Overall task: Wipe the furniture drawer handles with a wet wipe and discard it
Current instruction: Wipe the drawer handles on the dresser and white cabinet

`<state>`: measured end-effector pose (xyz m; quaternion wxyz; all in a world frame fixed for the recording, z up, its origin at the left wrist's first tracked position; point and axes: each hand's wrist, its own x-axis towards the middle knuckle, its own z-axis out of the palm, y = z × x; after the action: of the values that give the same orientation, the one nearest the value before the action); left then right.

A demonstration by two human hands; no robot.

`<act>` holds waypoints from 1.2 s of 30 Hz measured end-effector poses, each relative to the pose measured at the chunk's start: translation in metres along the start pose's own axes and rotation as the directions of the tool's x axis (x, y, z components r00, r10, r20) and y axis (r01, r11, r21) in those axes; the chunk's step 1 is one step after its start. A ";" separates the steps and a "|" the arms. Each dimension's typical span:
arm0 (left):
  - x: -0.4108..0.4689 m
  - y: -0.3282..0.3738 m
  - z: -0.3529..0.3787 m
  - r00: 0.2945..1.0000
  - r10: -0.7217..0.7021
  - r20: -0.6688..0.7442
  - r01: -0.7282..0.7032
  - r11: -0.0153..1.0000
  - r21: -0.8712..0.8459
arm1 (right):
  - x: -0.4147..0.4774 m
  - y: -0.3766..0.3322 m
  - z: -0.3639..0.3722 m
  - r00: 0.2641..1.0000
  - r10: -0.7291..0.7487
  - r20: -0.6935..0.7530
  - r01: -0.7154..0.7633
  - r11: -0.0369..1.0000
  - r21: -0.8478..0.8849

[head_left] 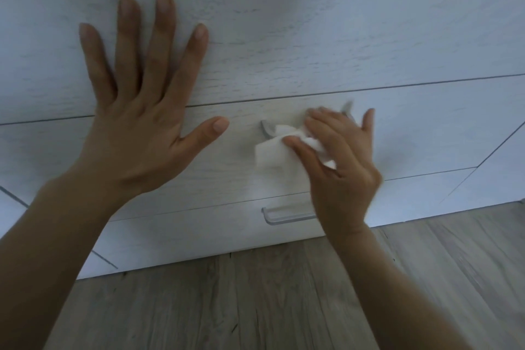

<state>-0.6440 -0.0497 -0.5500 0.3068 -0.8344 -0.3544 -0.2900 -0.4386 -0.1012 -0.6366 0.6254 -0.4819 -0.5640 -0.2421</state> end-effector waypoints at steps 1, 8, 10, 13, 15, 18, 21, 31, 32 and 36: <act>0.000 0.000 0.001 1.000 -0.001 -0.005 0.001 1.000 0.003 | 0.000 0.005 -0.005 1.000 0.012 -0.014 -0.013 1.000 -0.012; -0.001 0.000 0.005 0.999 -0.011 -0.050 0.009 0.999 -0.035 | -0.004 -0.024 0.017 1.000 -0.015 0.025 0.014 0.997 0.071; -0.001 -0.001 0.005 0.999 -0.014 -0.039 0.012 0.999 -0.041 | -0.002 -0.011 0.006 1.000 0.003 0.020 -0.004 0.998 0.061; -0.001 -0.002 0.005 0.999 -0.028 -0.022 0.028 0.999 -0.018 | 0.001 0.008 -0.014 0.999 0.046 -0.013 -0.046 0.999 0.016; -0.001 -0.002 0.006 0.999 -0.030 -0.026 0.029 1.000 -0.006 | 0.002 0.003 -0.010 0.999 0.046 -0.015 -0.046 0.999 0.013; -0.001 -0.003 0.007 0.999 -0.031 -0.040 0.030 0.999 -0.016 | 0.000 -0.014 0.009 1.000 -0.006 0.007 0.006 0.999 0.046; -0.003 -0.002 0.007 0.999 -0.035 -0.021 0.035 0.999 -0.031 | 0.001 -0.007 0.003 0.999 -0.017 0.043 0.014 0.998 0.066; -0.001 -0.001 0.004 0.999 -0.051 0.008 0.051 0.998 -0.037 | 0.003 -0.012 0.012 0.987 -0.125 0.106 0.119 0.991 0.055; -0.001 -0.001 0.003 0.999 -0.047 0.010 0.048 0.998 -0.039 | 0.004 -0.009 0.010 0.984 -0.135 0.114 0.129 0.990 0.052; -0.005 0.003 0.003 0.999 -0.038 0.010 0.038 0.999 -0.018 | 0.008 0.015 -0.018 0.990 -0.057 0.128 0.055 0.998 0.017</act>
<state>-0.6440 -0.0511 -0.5565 0.2917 -0.8317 -0.3690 -0.2951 -0.4150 -0.1090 -0.6327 0.5840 -0.4762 -0.6180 -0.2241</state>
